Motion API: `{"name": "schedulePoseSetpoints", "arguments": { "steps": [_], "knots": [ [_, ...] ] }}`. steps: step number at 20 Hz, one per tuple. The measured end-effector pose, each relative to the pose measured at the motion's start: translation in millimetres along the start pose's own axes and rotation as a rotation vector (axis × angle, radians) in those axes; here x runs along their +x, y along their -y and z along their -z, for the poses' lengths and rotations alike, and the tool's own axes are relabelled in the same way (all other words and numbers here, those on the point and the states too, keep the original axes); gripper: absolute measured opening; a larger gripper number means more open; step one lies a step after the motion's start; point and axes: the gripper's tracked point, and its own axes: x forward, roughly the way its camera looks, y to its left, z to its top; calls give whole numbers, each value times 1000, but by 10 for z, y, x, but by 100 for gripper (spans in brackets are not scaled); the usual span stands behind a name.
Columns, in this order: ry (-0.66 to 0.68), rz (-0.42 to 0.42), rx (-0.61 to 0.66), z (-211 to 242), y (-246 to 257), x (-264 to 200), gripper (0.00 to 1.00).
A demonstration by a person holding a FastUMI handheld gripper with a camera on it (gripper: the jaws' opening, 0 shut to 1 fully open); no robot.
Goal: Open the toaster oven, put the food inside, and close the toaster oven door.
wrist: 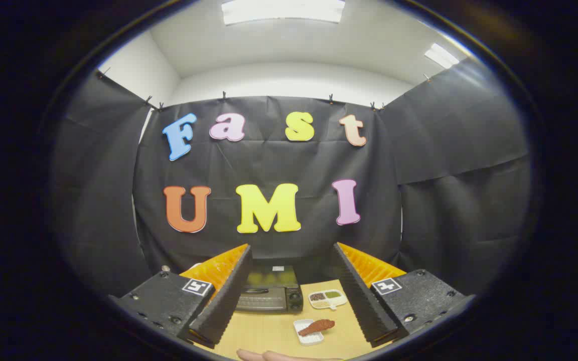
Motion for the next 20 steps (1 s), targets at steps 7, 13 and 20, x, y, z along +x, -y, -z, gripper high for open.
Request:
{"name": "schedulePoseSetpoints", "arguments": {
  "steps": [7,13,20],
  "knots": [
    [-7,5,12,143,-24,140,100],
    [-50,-7,29,451,-147,402,100],
    [-117,-45,-20,1180,-534,1043,100]
  ]
}}
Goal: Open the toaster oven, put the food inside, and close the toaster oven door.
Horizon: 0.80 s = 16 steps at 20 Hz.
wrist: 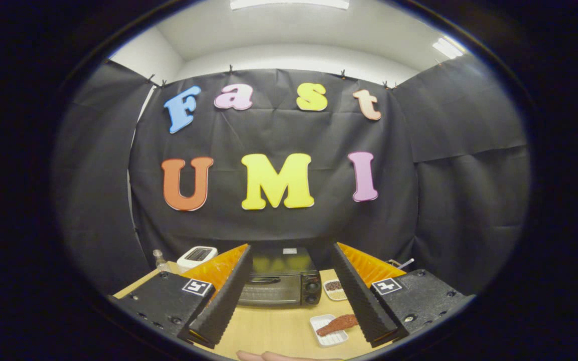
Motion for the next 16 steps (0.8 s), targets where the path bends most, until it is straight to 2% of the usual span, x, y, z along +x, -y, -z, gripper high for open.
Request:
{"name": "schedulePoseSetpoints", "arguments": {
  "steps": [4,9,13,16],
  "knots": [
    [-88,-51,-31,478,-348,621,100],
    [-260,-90,-17,1118,-715,1346,100],
    [-300,-70,-78,1362,-812,1799,100],
    [-378,-44,-37,1558,-808,2009,100]
  ]
}}
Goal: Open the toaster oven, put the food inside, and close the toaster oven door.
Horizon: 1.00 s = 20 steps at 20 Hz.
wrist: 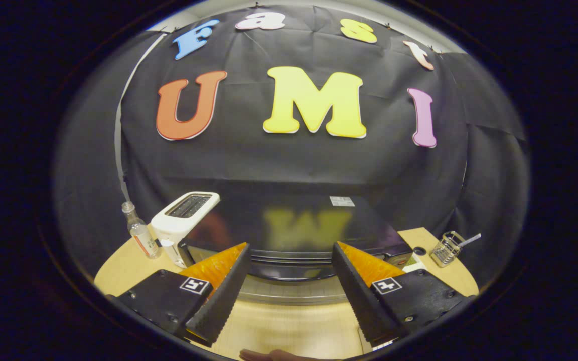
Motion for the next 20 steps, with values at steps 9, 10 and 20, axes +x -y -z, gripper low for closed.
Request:
{"name": "schedulePoseSetpoints", "arguments": {
  "steps": [9,10,20],
  "knots": [
    [-113,29,35,134,56,43,100],
    [-113,23,28,166,55,-40,100],
    [-148,4,4,509,59,-508,100]
  ]
}}
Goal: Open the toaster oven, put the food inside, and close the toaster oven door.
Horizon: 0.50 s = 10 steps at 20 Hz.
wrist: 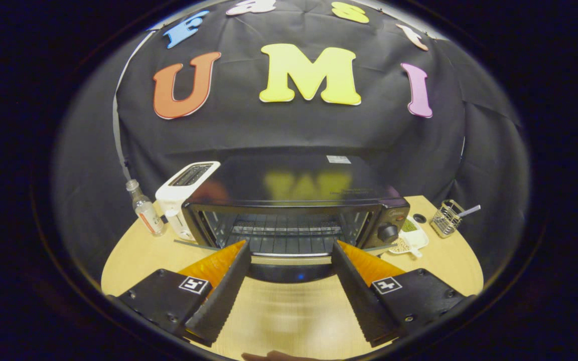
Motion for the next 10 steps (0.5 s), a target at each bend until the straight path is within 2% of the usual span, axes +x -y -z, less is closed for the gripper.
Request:
{"name": "schedulePoseSetpoints", "arguments": {
  "steps": [10],
  "knots": [
    [-46,3,-29,446,5,-231,100]
  ]
}}
